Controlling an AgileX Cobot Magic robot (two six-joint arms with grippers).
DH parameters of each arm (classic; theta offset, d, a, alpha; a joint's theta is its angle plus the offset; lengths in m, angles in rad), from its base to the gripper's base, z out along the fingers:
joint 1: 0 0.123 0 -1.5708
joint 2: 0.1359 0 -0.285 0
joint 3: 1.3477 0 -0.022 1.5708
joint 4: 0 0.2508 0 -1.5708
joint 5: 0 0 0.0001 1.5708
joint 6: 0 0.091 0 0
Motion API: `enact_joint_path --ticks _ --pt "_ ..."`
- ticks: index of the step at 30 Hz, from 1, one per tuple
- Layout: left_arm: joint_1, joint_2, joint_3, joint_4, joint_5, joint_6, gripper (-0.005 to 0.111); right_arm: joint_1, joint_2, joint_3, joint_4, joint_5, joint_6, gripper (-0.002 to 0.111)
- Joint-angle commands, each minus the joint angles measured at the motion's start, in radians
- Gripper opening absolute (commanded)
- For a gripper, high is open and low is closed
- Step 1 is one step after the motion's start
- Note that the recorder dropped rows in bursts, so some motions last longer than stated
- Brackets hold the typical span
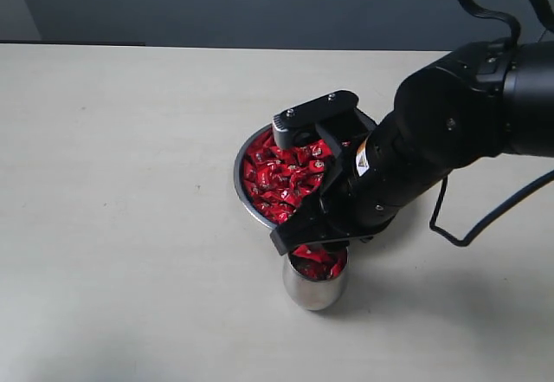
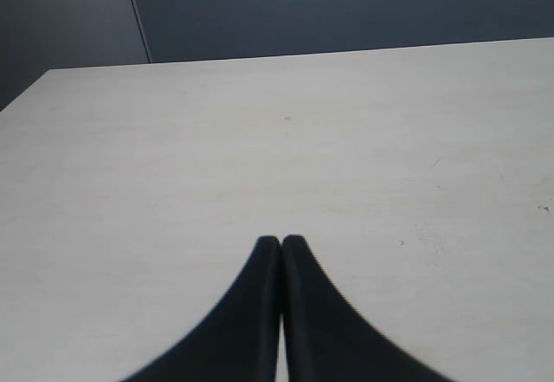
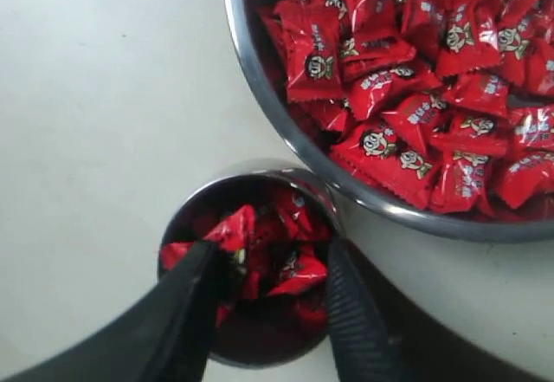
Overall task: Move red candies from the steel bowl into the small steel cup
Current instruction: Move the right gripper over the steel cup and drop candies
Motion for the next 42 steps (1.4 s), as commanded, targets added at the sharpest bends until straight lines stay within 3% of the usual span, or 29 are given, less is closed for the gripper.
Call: enact_joint_path --ticks 1,6,13,16,18,21,23,26,28,31,42 --pt "0.002 -0.005 0.002 0.002 -0.010 -0.002 0.000 0.002 0.011 0.006 -0.025 0.000 0.035 0.040" --pt "0.002 -0.005 0.002 0.002 -0.010 -0.002 0.000 -0.015 0.016 0.006 -0.039 -0.020 0.105 0.040" --pt "0.002 -0.005 0.002 0.002 -0.010 -0.002 0.000 -0.013 0.003 0.006 0.019 -0.041 -0.021 0.040" --pt "0.002 -0.005 0.002 0.002 -0.010 -0.002 0.000 -0.035 0.011 0.006 0.009 -0.015 0.082 0.040" --pt "0.002 -0.005 0.002 0.002 -0.010 -0.002 0.000 -0.020 0.001 0.010 0.029 -0.012 -0.021 0.038" --pt "0.002 -0.005 0.002 0.002 -0.010 -0.002 0.000 -0.032 0.006 0.020 -0.015 -0.042 0.098 0.033" --pt "0.002 -0.005 0.002 0.002 -0.010 -0.002 0.000 -0.017 0.003 0.020 -0.009 -0.042 0.027 0.028" --pt "0.002 -0.005 0.002 0.002 -0.010 -0.002 0.000 -0.021 0.009 0.025 0.014 -0.014 0.078 0.023" --pt "0.002 -0.005 0.002 0.002 -0.010 -0.002 0.000 -0.002 -0.002 0.036 0.009 -0.056 -0.015 0.023" --pt "0.002 -0.005 0.002 0.002 -0.010 -0.002 0.000 -0.025 0.005 0.047 0.009 -0.068 0.060 0.023" --pt "0.002 -0.005 0.002 0.002 -0.010 -0.002 0.000 -0.020 -0.031 0.045 -0.042 -0.103 0.053 0.023"
